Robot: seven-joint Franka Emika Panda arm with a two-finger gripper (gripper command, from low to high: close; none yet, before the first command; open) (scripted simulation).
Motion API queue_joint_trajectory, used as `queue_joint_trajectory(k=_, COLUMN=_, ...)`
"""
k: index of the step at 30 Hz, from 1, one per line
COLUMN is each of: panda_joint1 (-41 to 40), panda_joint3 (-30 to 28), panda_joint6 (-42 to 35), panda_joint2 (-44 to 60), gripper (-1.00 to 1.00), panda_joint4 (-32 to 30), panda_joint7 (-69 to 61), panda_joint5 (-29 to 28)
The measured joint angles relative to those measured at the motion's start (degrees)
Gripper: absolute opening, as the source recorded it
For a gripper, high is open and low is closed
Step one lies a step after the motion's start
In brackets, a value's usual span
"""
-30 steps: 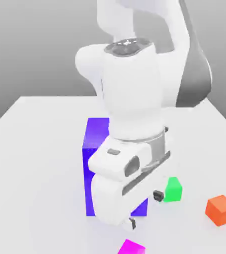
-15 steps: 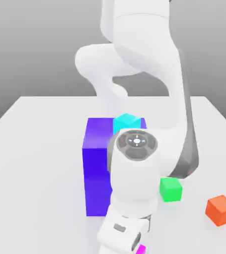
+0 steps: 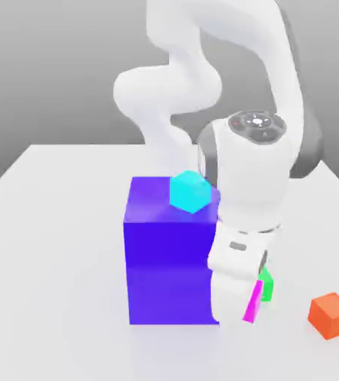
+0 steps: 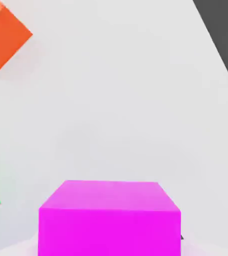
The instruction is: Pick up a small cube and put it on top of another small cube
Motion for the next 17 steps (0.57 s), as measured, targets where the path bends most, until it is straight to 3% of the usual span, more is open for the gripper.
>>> queue_joint_trajectory(k=7, panda_joint1=3.14, panda_joint3=5.52, panda_joint6=2.17, panda_joint2=-12.69, gripper=-1.00, panda_joint4=-12.85, panda_joint7=9.72, panda_joint5=-6.83)
queue_joint_trajectory(k=14, panda_joint1=3.44, panda_joint3=6.00, panda_joint6=14.92, panda_joint2=-0.69, gripper=-1.00, panda_joint4=-13.38, panda_joint7=10.69, panda_joint5=-7.57)
queue_joint_trajectory(k=15, panda_joint1=3.42, panda_joint3=5.98, panda_joint6=15.93, panda_joint2=0.37, gripper=1.00, panda_joint4=-13.33, panda_joint7=10.81, panda_joint5=-7.72)
queue_joint_trajectory(k=17, panda_joint1=3.42, panda_joint3=5.98, panda_joint6=15.93, panda_joint2=0.37, gripper=1.00, panda_joint4=-13.33, panda_joint7=10.81, panda_joint5=-7.72)
